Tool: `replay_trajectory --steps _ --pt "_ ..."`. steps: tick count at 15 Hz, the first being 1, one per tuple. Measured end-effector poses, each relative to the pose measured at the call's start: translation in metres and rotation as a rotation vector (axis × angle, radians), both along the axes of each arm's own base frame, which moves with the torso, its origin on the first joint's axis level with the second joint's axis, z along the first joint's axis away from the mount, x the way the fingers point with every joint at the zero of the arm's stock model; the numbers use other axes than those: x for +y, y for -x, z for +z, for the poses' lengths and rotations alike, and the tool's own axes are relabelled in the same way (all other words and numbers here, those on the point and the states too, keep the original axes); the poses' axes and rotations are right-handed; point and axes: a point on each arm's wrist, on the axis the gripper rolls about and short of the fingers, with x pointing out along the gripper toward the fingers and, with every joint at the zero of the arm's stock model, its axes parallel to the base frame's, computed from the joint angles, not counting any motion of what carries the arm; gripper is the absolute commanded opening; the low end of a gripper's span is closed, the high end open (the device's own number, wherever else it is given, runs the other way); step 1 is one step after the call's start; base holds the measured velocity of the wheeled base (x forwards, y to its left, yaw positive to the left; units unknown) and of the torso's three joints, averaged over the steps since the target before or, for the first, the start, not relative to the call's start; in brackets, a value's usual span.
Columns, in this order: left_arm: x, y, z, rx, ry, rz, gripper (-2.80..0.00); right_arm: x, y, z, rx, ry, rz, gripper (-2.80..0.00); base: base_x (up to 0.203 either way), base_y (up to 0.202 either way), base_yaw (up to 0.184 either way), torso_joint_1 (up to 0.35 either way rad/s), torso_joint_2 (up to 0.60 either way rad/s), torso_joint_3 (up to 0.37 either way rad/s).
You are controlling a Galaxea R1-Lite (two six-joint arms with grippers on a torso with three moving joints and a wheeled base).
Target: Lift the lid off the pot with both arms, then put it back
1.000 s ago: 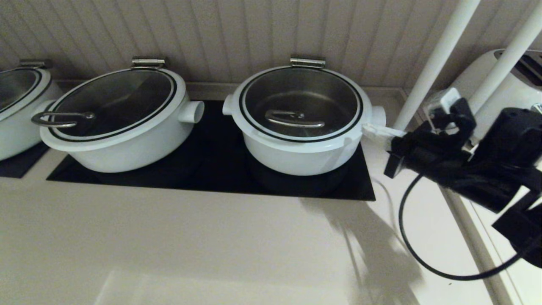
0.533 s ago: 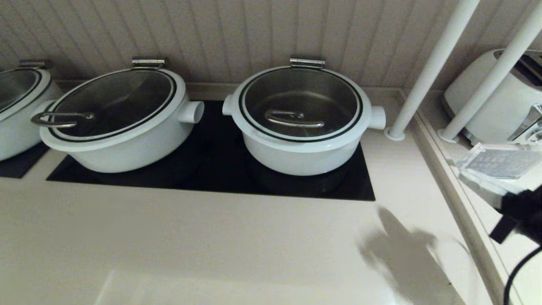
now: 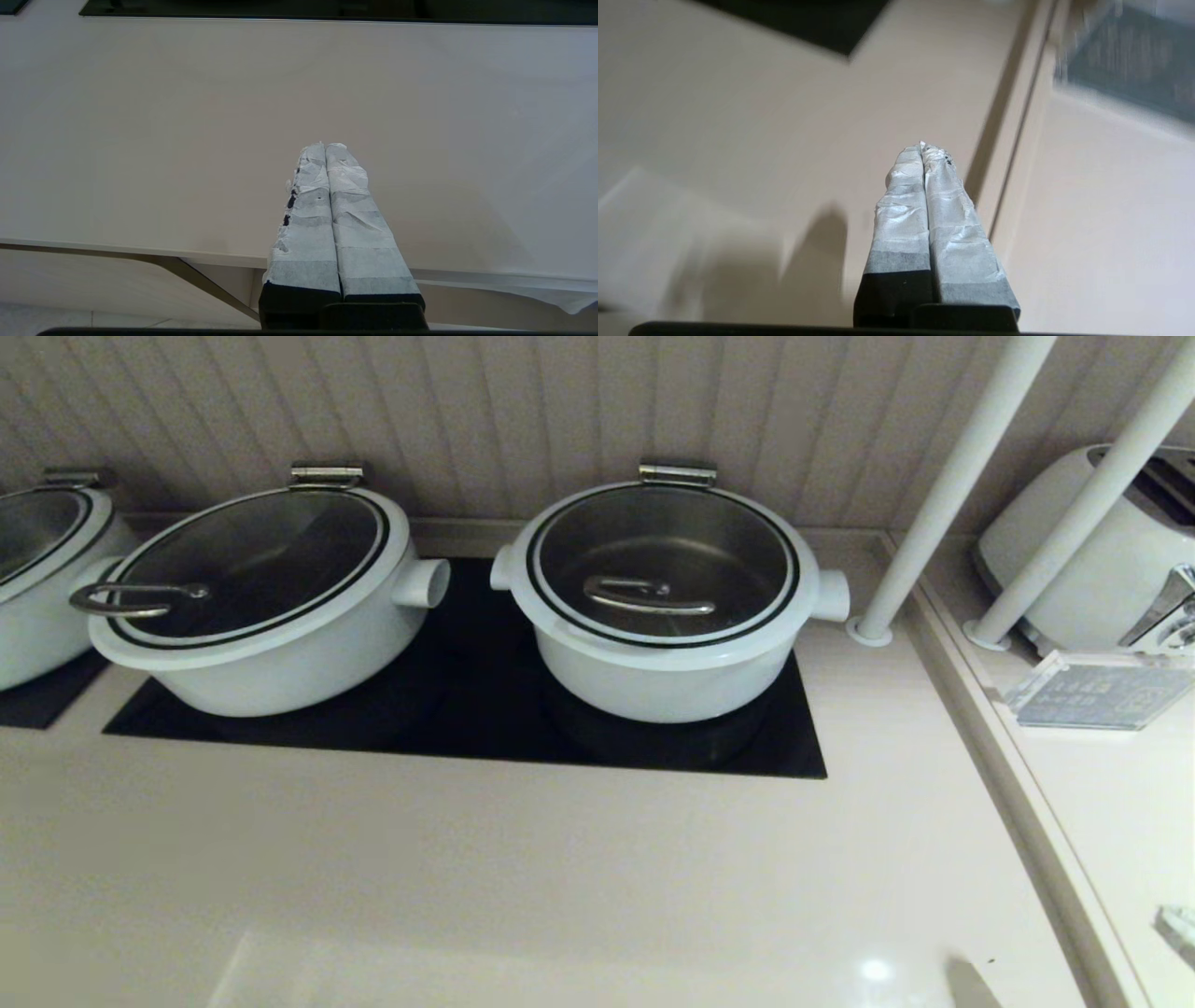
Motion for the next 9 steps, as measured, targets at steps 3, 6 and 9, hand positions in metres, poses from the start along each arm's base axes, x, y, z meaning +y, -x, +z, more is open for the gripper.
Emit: replay_trajectory --steps 3,6,9 --pt "0.0 0.0 0.0 0.0 0.001 0.0 -2.8 -0.001 0.032 -0.024 0.05 -0.056 -0.088 -2.8 0.0 0.0 0.0 0.0 0.0 0.0" --pt "0.0 0.0 0.0 0.0 0.001 0.0 -2.8 -0.004 0.053 -0.042 0.084 -0.177 -0.234 -2.8 0.0 0.0 0.0 0.0 0.0 0.0" --pt "0.0 0.0 0.0 0.0 0.001 0.0 -2.8 -0.006 0.057 -0.046 -0.034 -0.135 -0.278 -2.8 0.0 0.0 0.0 0.0 0.0 0.0"
